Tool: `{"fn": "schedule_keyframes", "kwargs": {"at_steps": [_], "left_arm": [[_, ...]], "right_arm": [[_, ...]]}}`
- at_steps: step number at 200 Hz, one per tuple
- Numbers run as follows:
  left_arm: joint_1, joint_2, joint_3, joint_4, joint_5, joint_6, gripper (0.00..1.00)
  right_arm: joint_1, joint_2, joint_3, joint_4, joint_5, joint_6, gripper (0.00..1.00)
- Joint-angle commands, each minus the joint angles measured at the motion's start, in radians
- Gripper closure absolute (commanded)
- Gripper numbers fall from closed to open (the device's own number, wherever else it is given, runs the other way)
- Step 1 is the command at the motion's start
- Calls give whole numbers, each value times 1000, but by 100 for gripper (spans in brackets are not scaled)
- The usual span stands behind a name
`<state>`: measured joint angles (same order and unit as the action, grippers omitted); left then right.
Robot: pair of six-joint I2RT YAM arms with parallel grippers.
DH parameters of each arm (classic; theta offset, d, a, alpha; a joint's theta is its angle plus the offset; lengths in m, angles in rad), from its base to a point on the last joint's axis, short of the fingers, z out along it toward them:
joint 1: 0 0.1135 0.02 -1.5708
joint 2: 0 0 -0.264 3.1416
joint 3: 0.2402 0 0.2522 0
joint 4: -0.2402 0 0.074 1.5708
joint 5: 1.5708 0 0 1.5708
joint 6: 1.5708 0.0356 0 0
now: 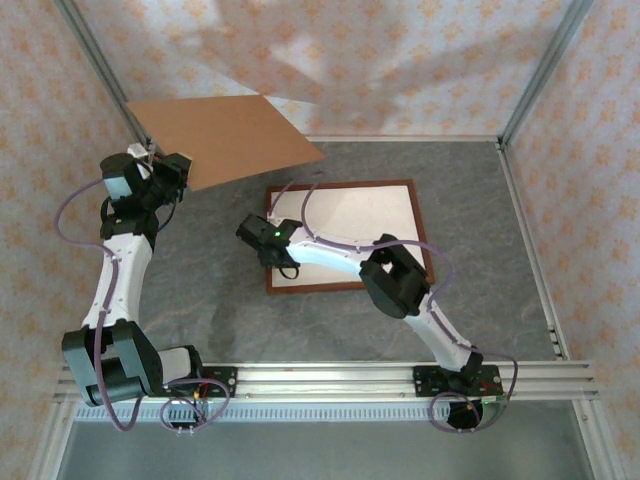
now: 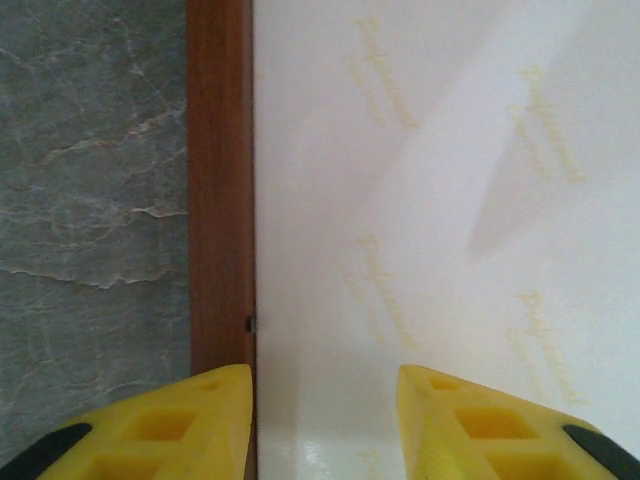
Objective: Put the photo into the frame
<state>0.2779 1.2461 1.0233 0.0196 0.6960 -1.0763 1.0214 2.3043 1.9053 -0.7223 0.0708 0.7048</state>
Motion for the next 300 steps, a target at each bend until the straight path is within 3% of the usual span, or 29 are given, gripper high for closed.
{"fn": "schedule_keyframes", "kwargs": {"at_steps": [1,31,73,100,127,162,197,238,277,300], "left_arm": [[11,-5,5,143,-4,-8,100],[11,-3,2,169,11,-24,100],[11,1,2,238,33,-48,100],[-10,16,-5,299,75,-75,100],[-53,19,-30,358,127,-93,100],[-72,-16,-112,459,269,-127,100],[-111,-53,-237,659,319,-222,100],[-137,-28,-363,1056,354,-440,100],[-180,25,-401,1132,384,-458,100],[-180,37,-410,1101,372,-416,100]], "right_arm": [[8,-22,5,38,-31,-19,56],[8,-119,-111,113,-47,-102,52],[-22,-526,-482,185,-66,-291,41],[-172,-783,-611,158,-179,-354,35],[-374,-907,-600,130,-296,-419,27],[-763,-883,-567,174,-655,-372,12],[-991,-758,-523,313,-949,-256,6],[-1027,-581,-457,387,-1119,-188,0],[-1024,-553,-463,472,-1201,-128,1],[-1039,-593,-467,375,-1099,-163,1]]}}
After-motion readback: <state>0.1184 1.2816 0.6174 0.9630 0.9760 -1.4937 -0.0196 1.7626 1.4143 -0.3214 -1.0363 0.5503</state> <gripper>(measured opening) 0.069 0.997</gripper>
